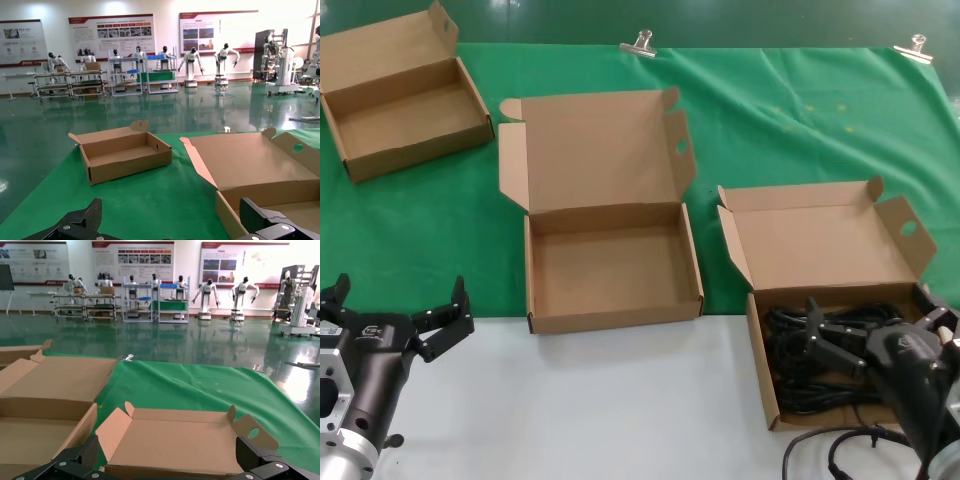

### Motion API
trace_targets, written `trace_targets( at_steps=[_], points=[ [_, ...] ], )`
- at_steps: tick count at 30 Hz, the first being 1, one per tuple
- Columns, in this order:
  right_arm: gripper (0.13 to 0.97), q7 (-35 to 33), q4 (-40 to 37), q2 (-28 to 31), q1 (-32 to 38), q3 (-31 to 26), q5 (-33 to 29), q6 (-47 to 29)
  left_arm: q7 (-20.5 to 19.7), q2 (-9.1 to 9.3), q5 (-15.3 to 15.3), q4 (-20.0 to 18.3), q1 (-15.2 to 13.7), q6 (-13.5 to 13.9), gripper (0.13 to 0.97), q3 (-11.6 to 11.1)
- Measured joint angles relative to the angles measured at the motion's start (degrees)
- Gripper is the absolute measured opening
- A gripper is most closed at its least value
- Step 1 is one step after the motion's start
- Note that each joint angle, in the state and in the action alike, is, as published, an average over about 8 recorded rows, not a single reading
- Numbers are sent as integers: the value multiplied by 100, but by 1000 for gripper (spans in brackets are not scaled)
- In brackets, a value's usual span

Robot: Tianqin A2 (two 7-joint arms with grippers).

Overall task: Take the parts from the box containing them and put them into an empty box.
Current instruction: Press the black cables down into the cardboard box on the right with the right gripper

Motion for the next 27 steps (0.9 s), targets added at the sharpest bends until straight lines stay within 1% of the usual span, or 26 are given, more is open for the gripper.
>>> trace_targets(
  at_steps=[27],
  points=[
    [966, 0, 0, 0, 0, 0, 0, 0, 0, 0, 0, 0, 0, 0, 966, 0]
  ],
)
